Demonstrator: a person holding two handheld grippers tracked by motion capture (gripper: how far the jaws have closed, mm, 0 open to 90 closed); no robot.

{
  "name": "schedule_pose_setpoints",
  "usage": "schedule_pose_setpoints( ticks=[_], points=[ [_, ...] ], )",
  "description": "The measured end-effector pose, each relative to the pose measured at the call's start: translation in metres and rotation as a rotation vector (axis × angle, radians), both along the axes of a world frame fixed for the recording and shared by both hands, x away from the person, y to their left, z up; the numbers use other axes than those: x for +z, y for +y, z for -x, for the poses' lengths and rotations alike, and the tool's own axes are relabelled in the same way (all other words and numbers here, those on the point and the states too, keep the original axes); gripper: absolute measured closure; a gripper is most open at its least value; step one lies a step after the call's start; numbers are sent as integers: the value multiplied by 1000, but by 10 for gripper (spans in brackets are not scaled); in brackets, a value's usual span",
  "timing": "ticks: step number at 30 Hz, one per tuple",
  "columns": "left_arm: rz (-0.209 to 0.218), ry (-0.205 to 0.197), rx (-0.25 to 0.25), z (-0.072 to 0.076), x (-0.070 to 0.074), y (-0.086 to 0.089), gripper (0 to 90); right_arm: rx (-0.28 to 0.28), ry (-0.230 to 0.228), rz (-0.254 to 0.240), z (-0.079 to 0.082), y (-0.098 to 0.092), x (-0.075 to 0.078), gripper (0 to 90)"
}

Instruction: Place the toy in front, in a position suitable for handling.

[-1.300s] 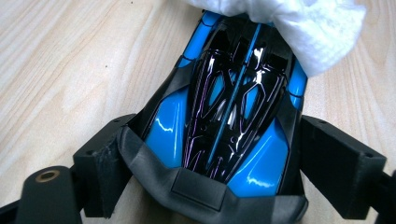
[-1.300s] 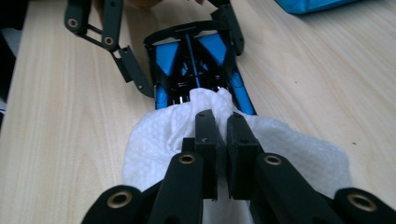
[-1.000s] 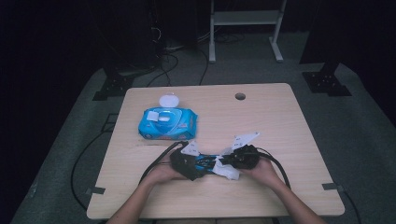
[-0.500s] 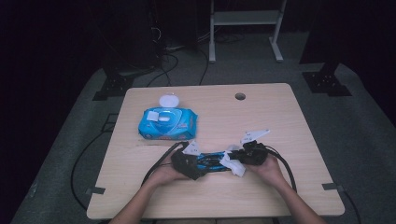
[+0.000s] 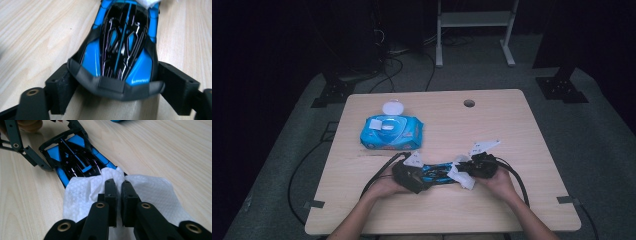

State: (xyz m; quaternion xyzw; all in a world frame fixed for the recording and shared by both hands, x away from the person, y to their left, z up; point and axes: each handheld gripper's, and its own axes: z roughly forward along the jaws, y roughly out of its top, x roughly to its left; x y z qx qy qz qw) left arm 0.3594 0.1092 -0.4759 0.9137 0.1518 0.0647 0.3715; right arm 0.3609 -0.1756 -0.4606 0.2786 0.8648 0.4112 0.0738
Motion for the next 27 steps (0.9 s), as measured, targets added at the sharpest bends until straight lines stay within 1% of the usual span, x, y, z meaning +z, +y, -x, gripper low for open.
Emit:
schedule_pose_setpoints(
  ticks=[2, 3, 5, 6, 7, 8, 9, 11, 14, 16, 20, 25, 27],
  points=[
    [6, 0, 3, 0, 0, 0, 228, -9, -11, 14, 2, 5, 1, 845],
    [1, -4, 1, 0, 0, 0, 229, -2, -20, 17, 3, 8, 2, 845],
    [-4, -10, -3, 0, 0, -1, 229, 26, -30, 1, 7, 16, 3, 844],
    [-2, -9, -1, 0, 0, -1, 229, 55, -27, -17, 8, 20, 4, 844],
    [0, -6, 2, 0, 0, 0, 229, 75, -30, -17, 10, 24, 4, 842],
    [0, -6, -1, 0, 0, 0, 230, 77, -37, -12, 10, 25, 5, 842],
    [0, -9, -4, 0, -1, 1, 230, 80, -33, -12, 9, 24, 5, 842],
    [4, -9, -4, 0, -1, 0, 230, 71, -20, -20, 7, 20, 4, 843],
    [1, -10, -11, 0, -1, 1, 231, 46, -13, -13, 3, 12, 2, 843],
    [8, -11, -15, -1, -1, 1, 232, 38, -16, -5, 2, 9, 1, 844],
    [7, -6, -21, -1, -1, 2, 233, 35, -30, 6, 3, 10, 1, 843],
    [6, -6, -21, -1, 0, 2, 233, 34, -21, -3, 2, 9, 0, 843],
    [8, -4, -23, -1, 0, 3, 233, 33, -23, 1, 3, 9, 1, 843]
  ],
)
